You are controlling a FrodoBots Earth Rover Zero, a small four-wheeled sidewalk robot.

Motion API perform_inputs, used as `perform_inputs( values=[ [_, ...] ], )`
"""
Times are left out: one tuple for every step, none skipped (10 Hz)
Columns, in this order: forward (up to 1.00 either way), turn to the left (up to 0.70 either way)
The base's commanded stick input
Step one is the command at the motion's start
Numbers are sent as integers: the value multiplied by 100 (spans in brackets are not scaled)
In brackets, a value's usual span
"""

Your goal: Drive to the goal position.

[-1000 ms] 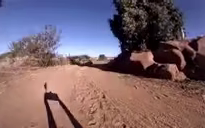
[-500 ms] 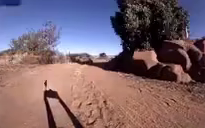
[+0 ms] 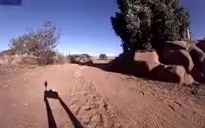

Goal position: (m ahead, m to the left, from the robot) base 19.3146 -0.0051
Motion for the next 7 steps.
perform_inputs(
  values=[
    [50, 0],
    [50, 0],
    [50, 0],
    [50, 0],
    [50, 0],
    [50, 0],
    [50, 0]
  ],
)
